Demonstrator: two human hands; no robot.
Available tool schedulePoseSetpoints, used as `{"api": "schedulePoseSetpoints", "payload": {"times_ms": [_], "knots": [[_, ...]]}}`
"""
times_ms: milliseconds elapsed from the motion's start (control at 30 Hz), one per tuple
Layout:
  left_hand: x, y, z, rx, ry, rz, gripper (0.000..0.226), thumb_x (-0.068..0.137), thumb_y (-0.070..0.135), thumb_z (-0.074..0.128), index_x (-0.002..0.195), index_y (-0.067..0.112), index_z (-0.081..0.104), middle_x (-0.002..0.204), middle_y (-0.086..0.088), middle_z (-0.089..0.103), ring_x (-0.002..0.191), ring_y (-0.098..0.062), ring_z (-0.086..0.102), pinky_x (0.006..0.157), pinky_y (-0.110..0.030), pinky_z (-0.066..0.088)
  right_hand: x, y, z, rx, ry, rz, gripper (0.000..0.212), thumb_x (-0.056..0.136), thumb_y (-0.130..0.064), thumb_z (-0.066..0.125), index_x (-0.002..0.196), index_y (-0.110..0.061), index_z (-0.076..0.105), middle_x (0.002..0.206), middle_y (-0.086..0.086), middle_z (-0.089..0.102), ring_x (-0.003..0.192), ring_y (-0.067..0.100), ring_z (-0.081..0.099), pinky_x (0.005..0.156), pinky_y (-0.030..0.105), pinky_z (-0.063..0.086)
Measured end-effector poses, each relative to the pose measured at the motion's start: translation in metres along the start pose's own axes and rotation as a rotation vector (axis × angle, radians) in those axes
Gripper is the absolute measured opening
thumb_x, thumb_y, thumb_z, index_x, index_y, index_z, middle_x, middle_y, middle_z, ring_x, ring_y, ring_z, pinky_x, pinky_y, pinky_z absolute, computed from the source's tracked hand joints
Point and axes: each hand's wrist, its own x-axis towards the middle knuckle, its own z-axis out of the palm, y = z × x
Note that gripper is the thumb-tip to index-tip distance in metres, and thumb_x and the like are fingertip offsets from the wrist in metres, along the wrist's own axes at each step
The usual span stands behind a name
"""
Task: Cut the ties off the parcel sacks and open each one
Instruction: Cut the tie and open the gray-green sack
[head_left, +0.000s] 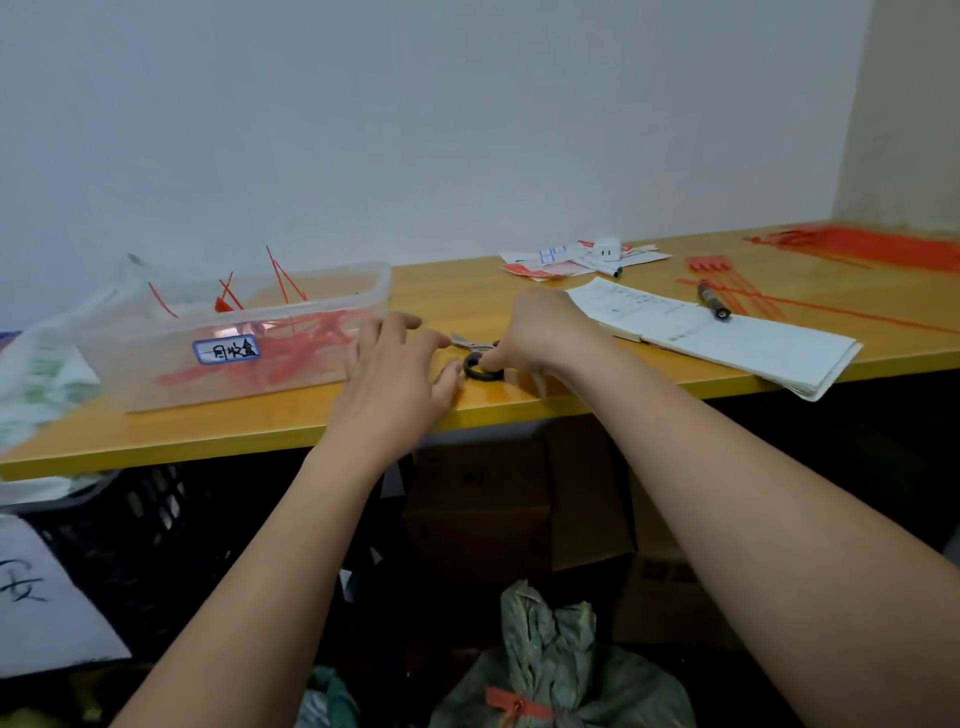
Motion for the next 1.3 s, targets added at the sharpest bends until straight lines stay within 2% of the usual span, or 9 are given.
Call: {"api": "schedulePoseSetpoints", "payload": {"times_ms": [200, 400, 500, 633, 733, 900, 1000, 1133, 1300], "knots": [[0.000, -0.001, 0.001, 0.013, -0.002, 0.008, 0.037, 0.094, 0.047, 0.048, 0.124, 0.028, 0.059, 0.135, -0.001, 0.043, 0.127, -0.020, 0.023, 0.104, -0.043, 0.026, -0.009, 0.003, -0.005, -0.013, 0.022, 0.025, 0.037, 0.076, -0.038, 0.075, 0.069, -0.013, 0.049, 0.071, 0.002, 0.052, 0.061, 0.016, 0.048, 0.050, 0.029, 0.040], [-0.002, 0.002, -0.004, 0.029, 0.017, 0.016, 0.033, 0.095, 0.041, 0.048, 0.120, 0.024, 0.062, 0.130, -0.002, 0.049, 0.124, -0.023, 0.029, 0.099, -0.042, 0.027, -0.044, 0.025, -0.015, 0.017, 0.161, 0.042, 0.036, 0.074, -0.042, 0.070, 0.068, -0.015, 0.047, 0.071, -0.001, 0.049, 0.060, 0.015, 0.046, 0.048, 0.024, 0.027], [-0.015, 0.011, -0.006, 0.017, 0.155, 0.063, 0.028, 0.095, 0.029, 0.052, 0.112, 0.011, 0.066, 0.119, -0.010, 0.056, 0.116, -0.031, 0.038, 0.092, -0.041, 0.031, -0.077, 0.036, -0.025, 0.142, 0.200, 0.013, 0.033, 0.072, -0.046, 0.070, 0.067, -0.016, 0.056, 0.065, -0.001, 0.048, 0.057, 0.016, 0.044, 0.047, 0.027, 0.027], [-0.066, 0.030, 0.012, -0.028, 0.442, 0.246, 0.018, 0.090, 0.010, 0.060, 0.105, 0.003, 0.066, 0.109, -0.018, 0.059, 0.102, -0.039, 0.051, 0.085, -0.045, 0.039, -0.133, 0.060, -0.019, 0.379, 0.145, -0.035, 0.027, 0.069, -0.042, 0.074, 0.076, -0.016, 0.071, 0.072, 0.007, 0.069, 0.070, 0.022, 0.064, 0.062, 0.042, 0.053], [-0.112, 0.037, 0.046, -0.037, 0.457, 0.327, 0.019, 0.087, 0.007, 0.061, 0.105, 0.005, 0.067, 0.106, -0.016, 0.060, 0.099, -0.034, 0.051, 0.085, -0.043, 0.038, -0.171, 0.084, 0.004, 0.472, 0.109, -0.012, 0.018, 0.066, -0.040, 0.076, 0.074, -0.027, 0.068, 0.067, -0.011, 0.068, 0.062, 0.003, 0.062, 0.054, 0.030, 0.053], [-0.172, 0.033, 0.118, -0.224, 0.053, 0.176, 0.032, 0.084, 0.014, 0.068, 0.115, 0.013, 0.063, 0.115, -0.009, 0.050, 0.104, -0.027, 0.048, 0.086, -0.042, 0.045, -0.197, 0.129, 0.073, 0.530, 0.013, 0.094, 0.018, 0.067, -0.038, 0.078, 0.073, -0.029, 0.064, 0.071, -0.031, 0.062, 0.054, -0.004, 0.058, 0.044, 0.020, 0.043], [-0.203, 0.031, 0.153, -0.376, -0.349, -0.030, 0.050, 0.085, 0.042, 0.065, 0.131, 0.045, 0.047, 0.136, 0.004, 0.028, 0.126, -0.022, 0.035, 0.105, -0.046, 0.037, -0.201, 0.152, 0.121, 0.567, -0.117, 0.214, 0.017, 0.070, -0.035, 0.079, 0.076, -0.028, 0.065, 0.067, -0.022, 0.067, 0.058, -0.003, 0.061, 0.051, 0.021, 0.048], [-0.235, 0.028, 0.181, -0.473, -0.616, -0.087, 0.059, 0.068, 0.068, 0.067, 0.114, 0.078, 0.031, 0.139, 0.026, 0.007, 0.138, -0.020, 0.017, 0.112, -0.046, 0.022, -0.208, 0.169, 0.181, 0.615, -0.226, 0.334, 0.014, 0.071, -0.032, 0.078, 0.080, -0.027, 0.068, 0.073, -0.010, 0.069, 0.067, 0.001, 0.065, 0.061, 0.025, 0.055], [-0.250, 0.021, 0.198, -0.632, -0.722, -0.213, 0.097, 0.043, 0.067, 0.077, 0.132, 0.052, 0.042, 0.144, 0.020, 0.007, 0.140, -0.016, 0.018, 0.115, -0.037, 0.029, -0.217, 0.178, 0.244, 0.883, -0.214, 0.404, 0.011, 0.080, -0.028, 0.076, 0.090, -0.026, 0.071, 0.090, -0.007, 0.071, 0.087, 0.005, 0.067, 0.080, 0.028, 0.056]]}}
